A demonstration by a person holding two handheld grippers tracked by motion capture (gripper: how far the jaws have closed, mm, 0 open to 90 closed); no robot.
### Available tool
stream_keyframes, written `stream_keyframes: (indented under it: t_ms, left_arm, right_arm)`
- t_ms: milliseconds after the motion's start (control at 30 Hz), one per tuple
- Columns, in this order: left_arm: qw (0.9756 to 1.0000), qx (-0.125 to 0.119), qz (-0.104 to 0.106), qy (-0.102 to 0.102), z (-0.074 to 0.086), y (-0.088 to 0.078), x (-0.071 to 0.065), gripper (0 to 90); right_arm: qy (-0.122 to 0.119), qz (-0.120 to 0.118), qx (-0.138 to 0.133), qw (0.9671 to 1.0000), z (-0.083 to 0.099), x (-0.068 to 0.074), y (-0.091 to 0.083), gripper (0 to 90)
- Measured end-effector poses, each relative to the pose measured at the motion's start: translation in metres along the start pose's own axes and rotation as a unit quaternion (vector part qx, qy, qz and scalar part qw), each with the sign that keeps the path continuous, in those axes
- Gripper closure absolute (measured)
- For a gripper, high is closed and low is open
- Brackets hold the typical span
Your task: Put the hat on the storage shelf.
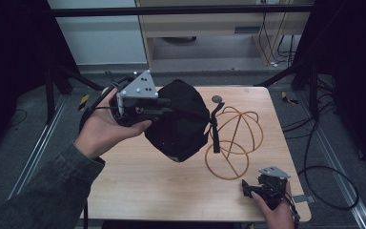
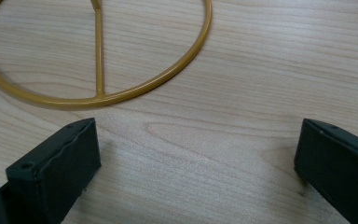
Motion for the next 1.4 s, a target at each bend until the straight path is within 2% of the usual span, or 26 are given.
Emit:
stream_keyframes:
  t_ms: [167,300,600,833,967,1133,1400]
  left_arm:
    - [1.0,-0.007,-0.001,-0.001,-0.007,-0.005,0.0,73.6]
    - [0.9999,-0.007,-0.003,0.011,-0.014,-0.006,0.001,73.6]
    - [0.9997,-0.018,0.001,0.017,-0.033,-0.006,-0.003,73.7]
    - [0.9993,-0.023,0.005,0.028,-0.047,-0.001,-0.003,73.7]
    - [0.9991,-0.035,0.002,0.025,-0.055,0.002,-0.002,73.8]
    - [0.9989,-0.027,0.005,0.038,-0.062,0.009,-0.005,73.8]
    - [0.9988,-0.031,0.017,0.034,-0.073,0.026,-0.01,73.8]
  right_arm:
    - [-0.002,0.0,-0.001,1.0,0.0,0.0,0.0,0.3]
    - [-0.002,0.0,0.0,1.0,0.0,0.0,0.0,0.3]
    - [0.0,0.0,0.0,1.0,0.0,0.0,0.0,0.3]
    - [0.0,0.0,-0.001,1.0,0.0,0.0,0.0,0.3]
    - [-0.001,0.0,-0.001,1.0,0.0,0.0,0.0,0.3]
    - [-0.001,0.0,-0.001,1.0,0.0,0.0,0.0,0.3]
    - [-0.001,0.0,0.0,1.0,0.0,0.0,0.0,0.3]
Point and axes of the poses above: each handheld gripper's, and its own axes: y roughly forward along the jaws, z roughly out of its underside, x roughly to its left, the point moved 8 cm from there along y, roughly forward along the jaws, and after that the axes turned 4 degrees about -x, right-handed, at the moved point
